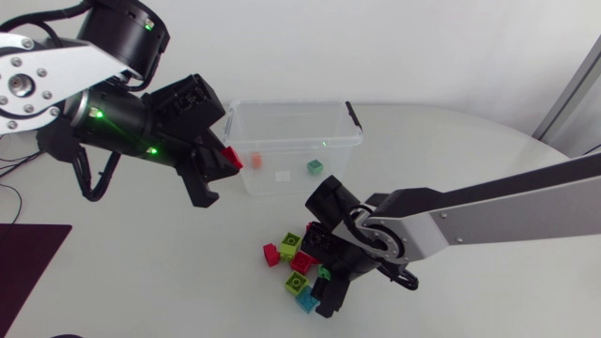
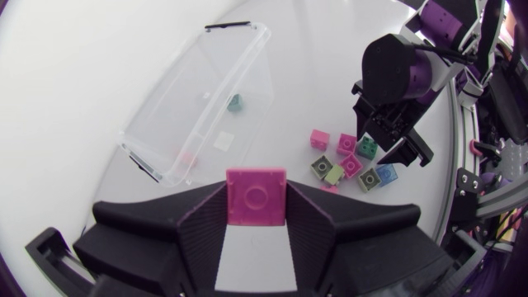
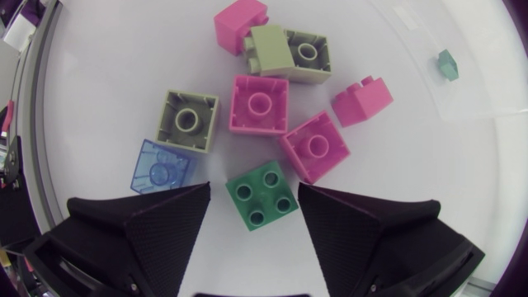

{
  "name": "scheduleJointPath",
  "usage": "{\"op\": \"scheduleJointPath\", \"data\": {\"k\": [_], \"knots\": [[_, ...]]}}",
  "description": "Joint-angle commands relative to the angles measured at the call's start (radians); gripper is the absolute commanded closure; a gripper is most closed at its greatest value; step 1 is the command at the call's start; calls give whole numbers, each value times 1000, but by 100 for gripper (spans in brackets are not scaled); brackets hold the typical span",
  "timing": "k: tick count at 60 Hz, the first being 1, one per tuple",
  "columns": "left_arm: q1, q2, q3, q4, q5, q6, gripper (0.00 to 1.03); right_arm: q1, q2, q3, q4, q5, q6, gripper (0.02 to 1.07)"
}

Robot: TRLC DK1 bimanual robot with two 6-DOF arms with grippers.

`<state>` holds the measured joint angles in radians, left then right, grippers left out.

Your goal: Pick up the duplo bricks and place them in the container

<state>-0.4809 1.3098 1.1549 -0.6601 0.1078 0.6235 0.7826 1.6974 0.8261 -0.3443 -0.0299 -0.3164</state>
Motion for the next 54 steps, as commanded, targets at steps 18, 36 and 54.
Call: {"op": "scheduleJointPath", "data": {"k": [18,36,54], "knots": [[45,169,170,166,10,-169,73,-19,-42,-10,-78,-48,-142,78],[53,433,355,228,7,-258,72,-74,-242,-30,-182,-51,-168,79],[108,568,503,263,-69,-312,4,-223,-334,96,-222,-68,-173,79]]}}
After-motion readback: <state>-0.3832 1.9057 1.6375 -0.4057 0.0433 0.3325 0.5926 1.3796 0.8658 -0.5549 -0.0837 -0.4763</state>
